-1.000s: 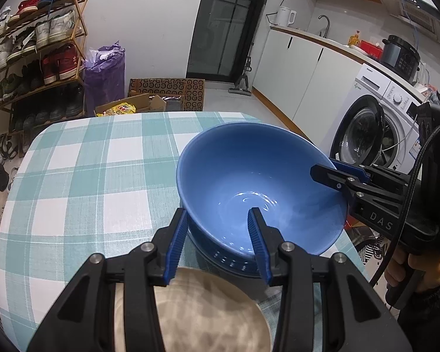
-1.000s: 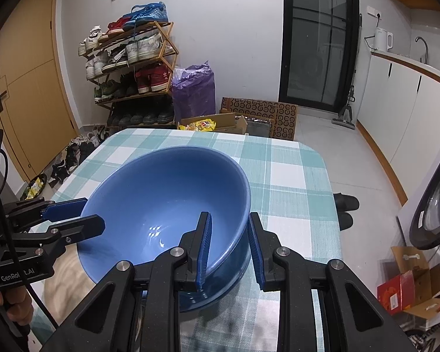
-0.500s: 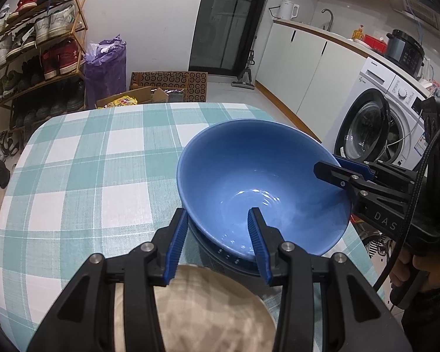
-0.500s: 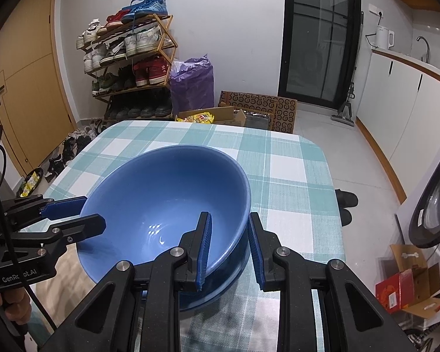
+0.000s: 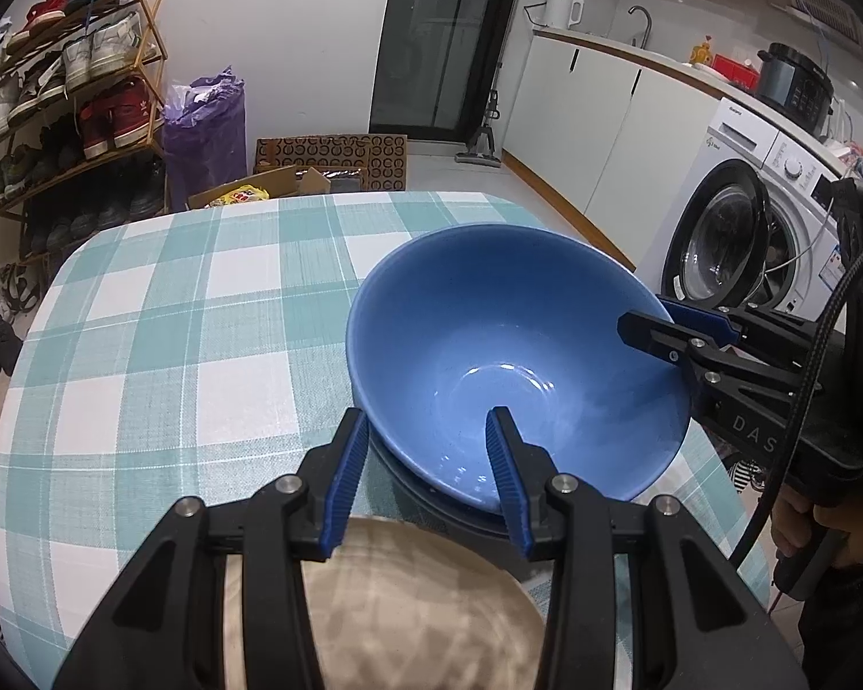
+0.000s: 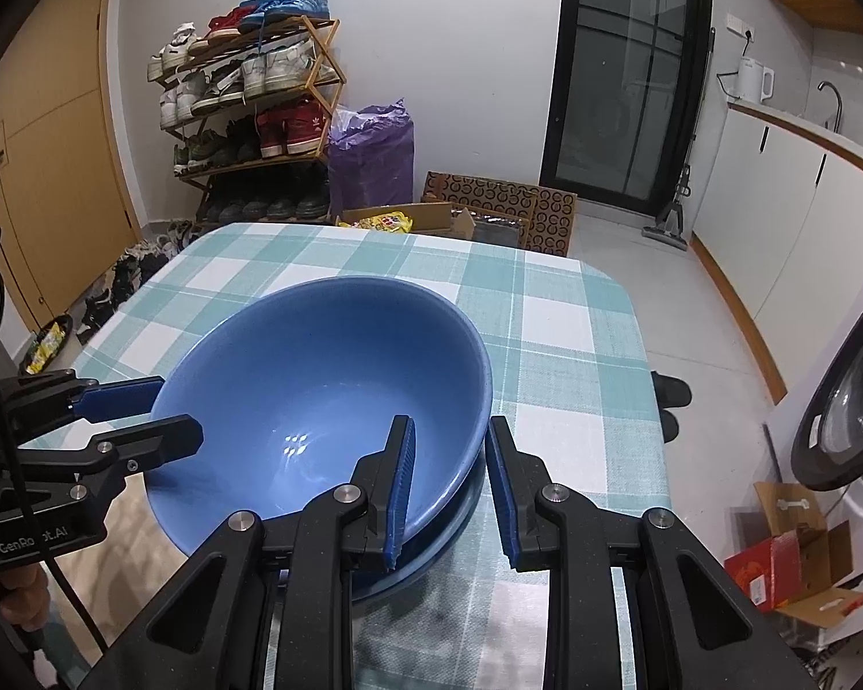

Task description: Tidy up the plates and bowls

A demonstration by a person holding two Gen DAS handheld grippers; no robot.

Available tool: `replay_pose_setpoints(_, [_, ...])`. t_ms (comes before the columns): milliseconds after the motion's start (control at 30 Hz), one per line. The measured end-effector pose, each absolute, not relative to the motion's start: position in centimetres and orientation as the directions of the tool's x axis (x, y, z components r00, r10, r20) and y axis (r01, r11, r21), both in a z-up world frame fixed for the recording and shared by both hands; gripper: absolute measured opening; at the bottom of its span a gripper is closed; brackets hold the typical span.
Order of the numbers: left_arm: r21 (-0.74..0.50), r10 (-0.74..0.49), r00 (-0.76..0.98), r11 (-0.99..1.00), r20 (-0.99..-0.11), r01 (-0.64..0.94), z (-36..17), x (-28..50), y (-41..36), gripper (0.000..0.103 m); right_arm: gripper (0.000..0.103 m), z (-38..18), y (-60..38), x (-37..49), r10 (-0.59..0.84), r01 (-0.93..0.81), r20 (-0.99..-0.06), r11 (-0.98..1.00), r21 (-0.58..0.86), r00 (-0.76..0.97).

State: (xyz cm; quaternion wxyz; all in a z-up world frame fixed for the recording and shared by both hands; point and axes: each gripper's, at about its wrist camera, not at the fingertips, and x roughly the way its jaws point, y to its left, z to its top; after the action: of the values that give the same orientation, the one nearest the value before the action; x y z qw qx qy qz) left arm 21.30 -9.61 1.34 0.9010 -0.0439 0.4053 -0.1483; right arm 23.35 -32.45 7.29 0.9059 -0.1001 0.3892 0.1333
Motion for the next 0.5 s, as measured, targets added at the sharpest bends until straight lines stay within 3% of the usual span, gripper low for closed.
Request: replay_pose_setpoints(500, [-0.188,-0.297,0.612,0.953,-0.732,0.238,0.6,21.5,-9.7,0.041,0.026,5.9,-32.0,23.1,0.128,-0.321,-0.734,0.938,-0.129,0.667])
